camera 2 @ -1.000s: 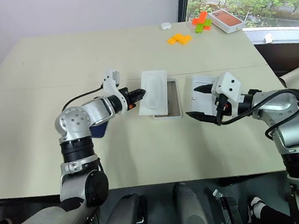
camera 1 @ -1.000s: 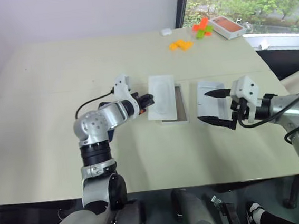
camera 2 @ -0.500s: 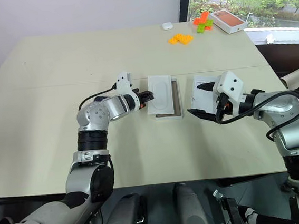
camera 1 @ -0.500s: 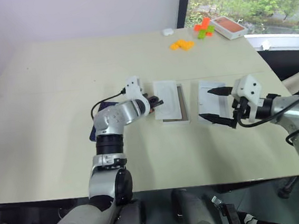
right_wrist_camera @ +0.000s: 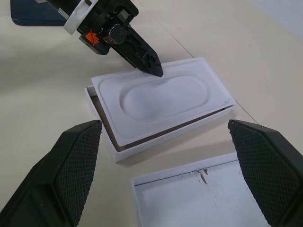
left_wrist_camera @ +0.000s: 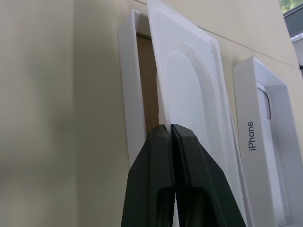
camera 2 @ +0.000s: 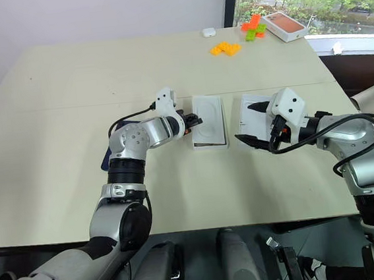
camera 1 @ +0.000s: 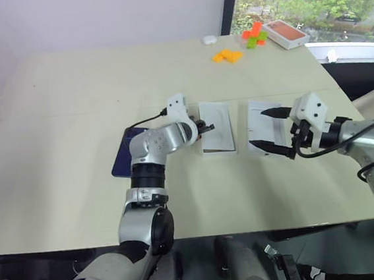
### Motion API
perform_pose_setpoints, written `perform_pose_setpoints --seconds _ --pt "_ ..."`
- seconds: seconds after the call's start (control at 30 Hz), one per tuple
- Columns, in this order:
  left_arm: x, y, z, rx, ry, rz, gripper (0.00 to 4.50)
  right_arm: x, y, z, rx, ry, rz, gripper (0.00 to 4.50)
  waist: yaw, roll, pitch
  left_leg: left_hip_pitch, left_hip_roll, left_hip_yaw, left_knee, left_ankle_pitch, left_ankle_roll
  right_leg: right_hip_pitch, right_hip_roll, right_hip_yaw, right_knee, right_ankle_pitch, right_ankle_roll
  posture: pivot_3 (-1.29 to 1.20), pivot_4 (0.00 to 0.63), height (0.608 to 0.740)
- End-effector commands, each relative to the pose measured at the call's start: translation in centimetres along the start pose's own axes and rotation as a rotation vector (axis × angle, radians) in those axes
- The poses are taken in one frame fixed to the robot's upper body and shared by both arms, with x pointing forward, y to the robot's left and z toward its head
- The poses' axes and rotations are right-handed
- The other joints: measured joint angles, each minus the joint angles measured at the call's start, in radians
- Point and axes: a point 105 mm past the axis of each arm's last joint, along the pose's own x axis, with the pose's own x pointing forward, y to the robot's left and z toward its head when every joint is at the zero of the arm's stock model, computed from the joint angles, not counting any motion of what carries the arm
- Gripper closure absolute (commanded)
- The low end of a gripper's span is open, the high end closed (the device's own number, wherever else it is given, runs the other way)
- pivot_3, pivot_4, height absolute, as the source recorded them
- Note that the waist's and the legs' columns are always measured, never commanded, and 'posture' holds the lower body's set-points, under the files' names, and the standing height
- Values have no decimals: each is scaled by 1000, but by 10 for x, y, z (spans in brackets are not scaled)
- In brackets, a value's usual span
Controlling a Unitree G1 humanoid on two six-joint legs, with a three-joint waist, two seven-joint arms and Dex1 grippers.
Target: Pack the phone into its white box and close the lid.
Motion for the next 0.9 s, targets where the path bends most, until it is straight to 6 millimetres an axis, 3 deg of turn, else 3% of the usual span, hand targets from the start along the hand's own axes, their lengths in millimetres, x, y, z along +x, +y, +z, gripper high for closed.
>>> perform_pose_setpoints --seconds 0.03,0.13,0.17,0.23,0.47,0.57,0.9 --pt "-2 -9 6 10 -22 -20 4455 -6 -7 16 -35 -50 -37 0 0 0 0 0 0 0 0 0 0 0 0 0 0 0 0 0 150 740" --pt "-3 -14 3 -4 -15 -48 4455 -7 -9 16 -49 -38 -48 0 0 0 0 0 0 0 0 0 0 0 0 0 0 0 0 0 150 740" --pt "-3 -19 2 0 -14 -69 4168 -7 -9 16 -52 -38 -48 0 0 0 0 0 0 0 0 0 0 0 0 0 0 0 0 0 150 740" --pt "-3 -23 2 19 -19 -78 3447 -6 -9 17 -53 -39 -48 0 0 0 0 0 0 0 0 0 0 0 0 0 0 0 0 0 150 740" --pt "-9 -30 12 38 -19 -134 56 -4 -7 15 -58 -40 -44 0 0 0 0 0 0 0 0 0 0 0 0 0 0 0 0 0 150 740" --pt "-16 -33 23 46 -26 -163 56 -2 -8 16 -54 -48 -44 0 -2 0 0 0 0 1 0 0 0 0 0 0 0 0 0 0 150 740" --pt "-38 -58 28 161 34 -318 56 3 -9 18 -55 -61 -41 0 -2 0 0 0 0 0 0 0 0 0 0 0 0 0 0 0 150 740"
